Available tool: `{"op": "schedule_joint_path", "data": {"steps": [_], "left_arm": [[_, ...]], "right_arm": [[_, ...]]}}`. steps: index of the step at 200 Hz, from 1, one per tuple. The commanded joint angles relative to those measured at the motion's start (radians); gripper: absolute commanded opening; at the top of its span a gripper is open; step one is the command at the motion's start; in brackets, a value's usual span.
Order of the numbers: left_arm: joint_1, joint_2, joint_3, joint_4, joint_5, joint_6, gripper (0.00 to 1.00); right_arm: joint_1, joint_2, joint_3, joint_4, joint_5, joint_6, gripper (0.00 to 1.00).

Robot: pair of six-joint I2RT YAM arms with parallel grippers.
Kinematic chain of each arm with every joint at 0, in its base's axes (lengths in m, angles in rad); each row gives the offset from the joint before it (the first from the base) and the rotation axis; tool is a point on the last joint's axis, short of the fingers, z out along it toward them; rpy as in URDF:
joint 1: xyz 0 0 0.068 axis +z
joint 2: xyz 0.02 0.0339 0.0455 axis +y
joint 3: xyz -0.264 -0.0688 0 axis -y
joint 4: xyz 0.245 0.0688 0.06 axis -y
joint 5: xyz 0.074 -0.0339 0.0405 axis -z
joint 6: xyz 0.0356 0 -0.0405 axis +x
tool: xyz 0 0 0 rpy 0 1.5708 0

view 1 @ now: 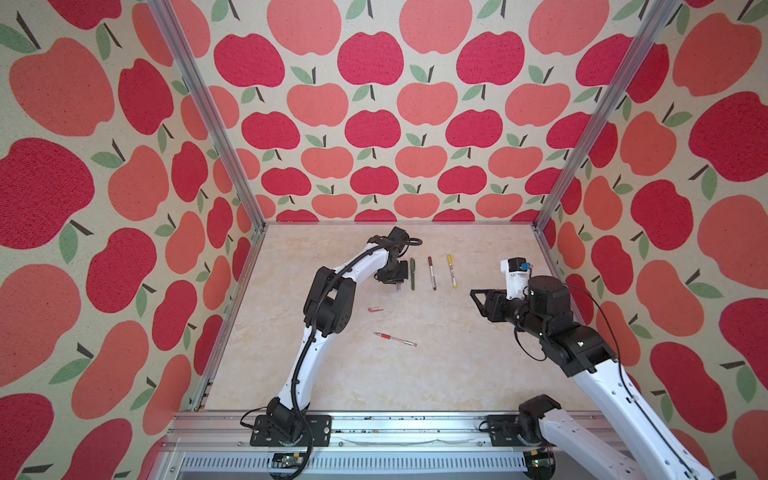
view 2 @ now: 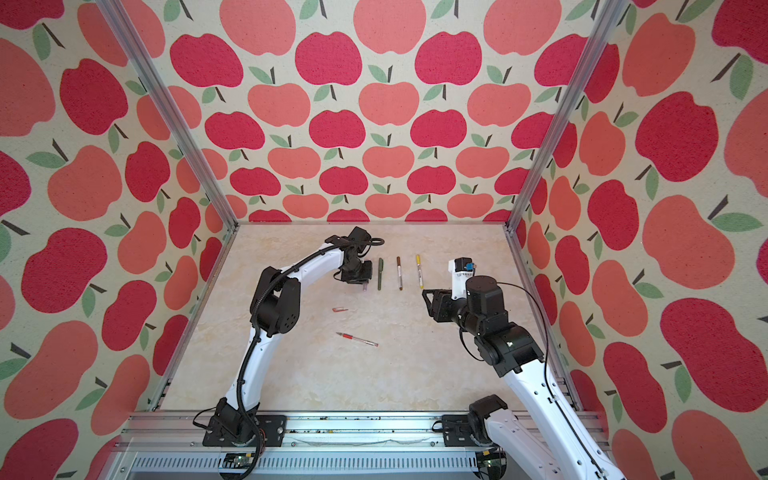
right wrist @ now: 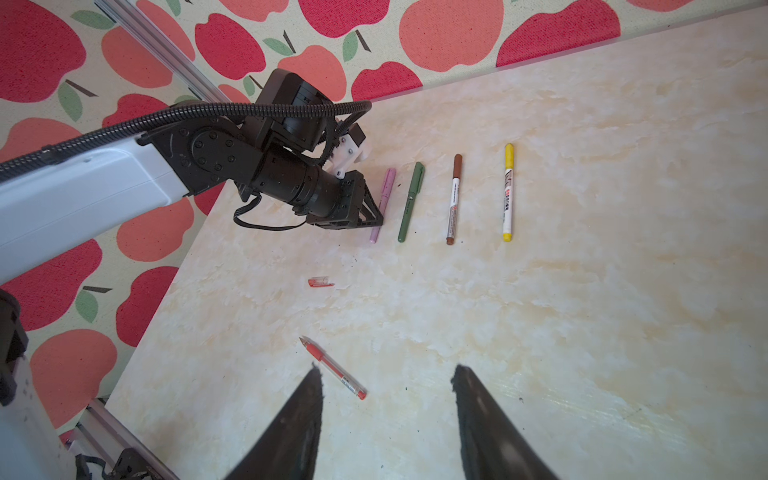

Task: Insert the pens into the pen caps
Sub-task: 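Carry the capped pink pen with left gripper beside the green marker and lower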

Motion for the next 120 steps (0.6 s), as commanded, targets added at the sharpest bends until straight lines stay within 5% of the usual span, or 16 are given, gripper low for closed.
{"op": "schedule_joint_path", "data": {"steps": [1, 120], "left_arm": [[-0.006, 0.041, 0.028, -0.049, -0.034, 0.019, 0.24], [-0.038, 0.077, 0.107, -0.068, -0.042, 0.042, 0.11]], "right_arm": [[-0.007, -0.02, -0.009, -0.011, -0.016, -0.006, 0.53], [-0.007, -0.03, -0.012, -0.01, -0.021, 0.001, 0.52]]}}
